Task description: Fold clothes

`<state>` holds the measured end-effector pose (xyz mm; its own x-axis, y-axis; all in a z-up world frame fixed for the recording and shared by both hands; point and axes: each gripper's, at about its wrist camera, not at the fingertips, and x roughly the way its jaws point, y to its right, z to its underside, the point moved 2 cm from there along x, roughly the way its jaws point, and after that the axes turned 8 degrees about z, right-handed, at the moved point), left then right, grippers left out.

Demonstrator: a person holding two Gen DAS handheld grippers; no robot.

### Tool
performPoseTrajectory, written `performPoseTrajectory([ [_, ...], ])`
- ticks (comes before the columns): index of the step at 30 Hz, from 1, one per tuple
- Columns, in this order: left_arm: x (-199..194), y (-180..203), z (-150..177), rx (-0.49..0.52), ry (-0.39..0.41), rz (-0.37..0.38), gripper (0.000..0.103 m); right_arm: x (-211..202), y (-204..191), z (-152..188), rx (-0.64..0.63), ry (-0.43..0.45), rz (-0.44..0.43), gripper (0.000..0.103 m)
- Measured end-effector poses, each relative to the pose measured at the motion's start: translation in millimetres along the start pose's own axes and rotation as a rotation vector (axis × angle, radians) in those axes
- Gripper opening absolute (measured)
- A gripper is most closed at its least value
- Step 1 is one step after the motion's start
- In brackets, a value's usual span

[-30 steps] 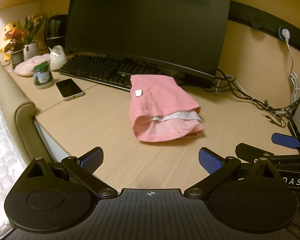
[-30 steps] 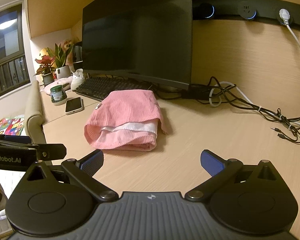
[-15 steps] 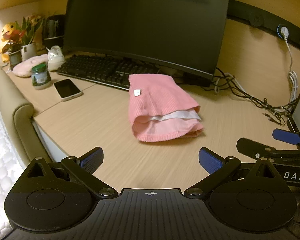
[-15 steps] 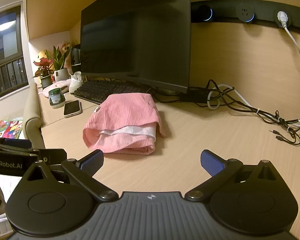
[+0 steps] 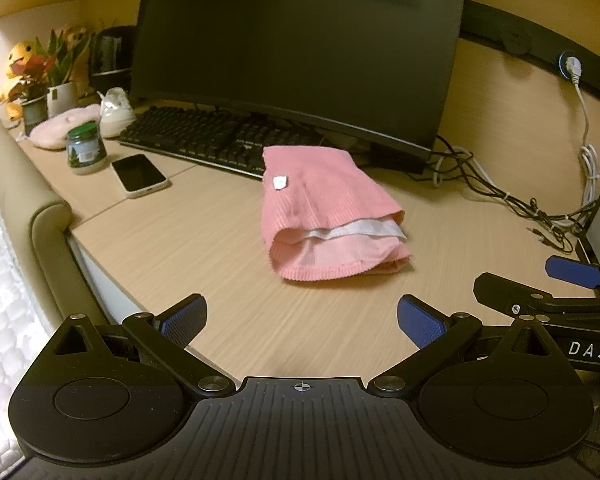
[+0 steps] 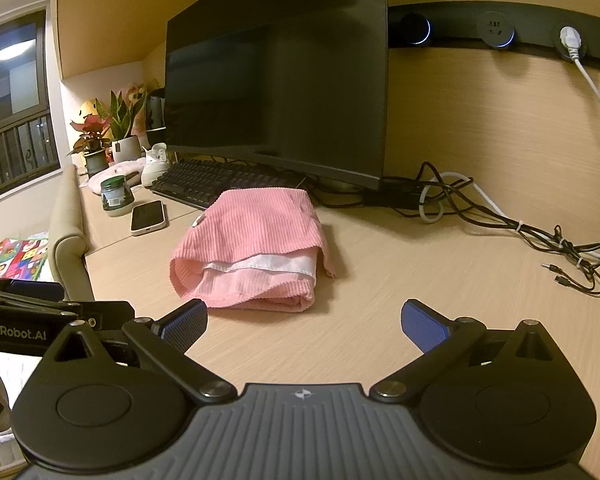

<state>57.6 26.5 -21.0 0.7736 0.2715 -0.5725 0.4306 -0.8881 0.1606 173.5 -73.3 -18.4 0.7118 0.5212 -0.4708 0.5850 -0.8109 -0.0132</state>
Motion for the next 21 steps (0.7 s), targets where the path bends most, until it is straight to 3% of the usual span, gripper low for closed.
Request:
performPoseTrajectory([
  [21, 4.1, 3.7, 3.0, 0.0, -0.017, 0.007, 0.103, 3.8, 5.7, 2.9, 0.014, -0.023, -0.002, 0.103],
])
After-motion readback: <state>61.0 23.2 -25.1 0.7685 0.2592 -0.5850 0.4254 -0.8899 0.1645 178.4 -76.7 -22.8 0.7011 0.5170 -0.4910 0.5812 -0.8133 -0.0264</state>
